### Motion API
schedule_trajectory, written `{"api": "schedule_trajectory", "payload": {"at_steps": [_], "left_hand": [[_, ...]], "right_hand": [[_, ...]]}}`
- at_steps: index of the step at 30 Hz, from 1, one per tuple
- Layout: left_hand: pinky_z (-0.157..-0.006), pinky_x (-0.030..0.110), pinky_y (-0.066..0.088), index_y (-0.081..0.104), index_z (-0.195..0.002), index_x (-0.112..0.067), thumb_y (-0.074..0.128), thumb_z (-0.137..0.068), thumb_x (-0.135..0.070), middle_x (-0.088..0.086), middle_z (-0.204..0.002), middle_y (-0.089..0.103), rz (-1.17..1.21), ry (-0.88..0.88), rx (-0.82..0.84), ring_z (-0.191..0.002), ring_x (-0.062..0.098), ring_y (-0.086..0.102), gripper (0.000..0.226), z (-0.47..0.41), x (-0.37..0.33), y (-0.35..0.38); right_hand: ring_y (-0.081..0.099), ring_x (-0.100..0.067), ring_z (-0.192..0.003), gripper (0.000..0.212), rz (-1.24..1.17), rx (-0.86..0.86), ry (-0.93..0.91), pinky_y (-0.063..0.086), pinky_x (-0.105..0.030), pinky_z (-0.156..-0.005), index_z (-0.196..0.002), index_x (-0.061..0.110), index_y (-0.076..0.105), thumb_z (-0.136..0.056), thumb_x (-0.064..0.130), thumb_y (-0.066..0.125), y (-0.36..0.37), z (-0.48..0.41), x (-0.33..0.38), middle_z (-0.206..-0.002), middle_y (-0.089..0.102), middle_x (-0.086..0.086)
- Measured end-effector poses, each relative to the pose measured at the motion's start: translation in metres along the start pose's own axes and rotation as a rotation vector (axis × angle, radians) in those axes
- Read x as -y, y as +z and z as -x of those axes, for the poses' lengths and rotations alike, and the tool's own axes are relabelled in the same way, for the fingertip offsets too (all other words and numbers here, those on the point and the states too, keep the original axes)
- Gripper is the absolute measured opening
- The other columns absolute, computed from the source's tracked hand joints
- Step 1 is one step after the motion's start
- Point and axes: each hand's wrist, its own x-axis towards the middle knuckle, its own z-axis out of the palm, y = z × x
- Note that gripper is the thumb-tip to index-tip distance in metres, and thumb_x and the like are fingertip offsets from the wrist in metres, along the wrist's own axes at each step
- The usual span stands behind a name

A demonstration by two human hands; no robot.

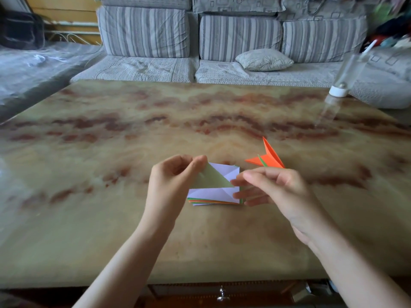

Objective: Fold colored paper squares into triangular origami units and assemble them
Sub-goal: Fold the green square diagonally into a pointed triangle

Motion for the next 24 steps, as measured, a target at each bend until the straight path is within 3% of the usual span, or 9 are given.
{"api": "schedule_trajectory", "payload": {"at_steps": [3,7,11,15,19,22,24], "left_hand": [[-0.064,0.026,0.039,0.07,-0.067,-0.012,0.07,-0.083,-0.023,0.0,-0.064,0.063,-0.022,0.007,0.052,-0.063,0.009,0.051,0.02,0.006,0.001,0.006],[-0.061,0.023,0.039,0.07,-0.063,-0.016,0.07,-0.083,-0.024,-0.009,-0.058,0.063,-0.069,0.007,0.081,-0.06,0.006,0.05,0.021,0.013,0.003,0.013],[-0.056,0.018,0.037,0.07,-0.063,-0.015,0.069,-0.082,-0.026,-0.009,-0.056,0.06,-0.122,0.011,0.092,-0.057,0.005,0.048,0.022,0.014,0.003,0.015],[-0.058,0.017,0.044,0.07,-0.067,-0.013,0.069,-0.082,-0.017,-0.009,-0.055,0.062,-0.009,-0.015,-0.063,-0.054,0.003,0.053,0.016,-0.003,0.001,0.0],[-0.056,0.007,0.04,0.071,-0.072,-0.021,0.07,-0.08,-0.02,-0.012,-0.066,0.069,-0.387,0.1,-0.015,-0.059,-0.004,0.058,0.009,-0.007,0.006,-0.012],[-0.068,0.019,0.046,0.068,-0.079,-0.027,0.067,-0.082,-0.027,-0.01,-0.079,0.066,-0.623,0.132,0.021,-0.073,0.002,0.06,0.003,-0.001,0.018,-0.006],[-0.073,0.027,0.045,0.065,-0.092,-0.027,0.065,-0.082,-0.037,-0.012,-0.091,0.062,-0.753,0.15,-0.002,-0.083,0.008,0.06,0.014,-0.001,0.024,-0.006]], "right_hand": [[0.069,-0.017,-0.061,0.026,-0.011,-0.009,-0.012,0.054,-0.028,-0.06,-0.083,0.004,0.073,-0.074,0.028,0.069,0.012,0.001,-0.001,-0.069,0.07,0.002],[0.062,-0.017,-0.052,0.008,0.021,-0.048,-0.021,0.051,-0.018,-0.054,-0.077,0.002,0.071,-0.077,0.01,0.073,0.015,-0.002,-0.003,-0.063,0.068,-0.004],[0.058,-0.009,-0.047,0.005,0.057,-0.019,-0.02,0.046,-0.014,-0.049,-0.074,0.003,0.07,-0.077,0.006,0.073,0.01,-0.003,-0.003,-0.06,0.067,-0.003],[0.058,-0.006,-0.047,0.007,0.155,-0.056,-0.036,0.046,-0.015,-0.046,-0.073,0.007,0.069,-0.077,0.003,0.071,-0.01,-0.005,-0.003,-0.06,0.066,-0.003],[0.056,-0.005,-0.044,0.006,0.029,-0.263,-0.046,0.048,-0.014,-0.046,-0.077,0.01,0.066,-0.08,0.005,0.066,-0.053,-0.011,0.004,-0.055,0.066,0.002],[0.056,-0.001,-0.044,0.006,0.045,-0.382,-0.038,0.046,-0.012,-0.043,-0.081,0.012,0.066,-0.083,0.006,0.066,-0.074,-0.018,-0.002,-0.057,0.068,0.004],[0.055,0.002,-0.044,0.006,0.136,-0.418,-0.029,0.041,-0.011,-0.04,-0.087,0.01,0.066,-0.083,0.006,0.067,-0.077,-0.024,-0.013,-0.065,0.067,0.001]]}}
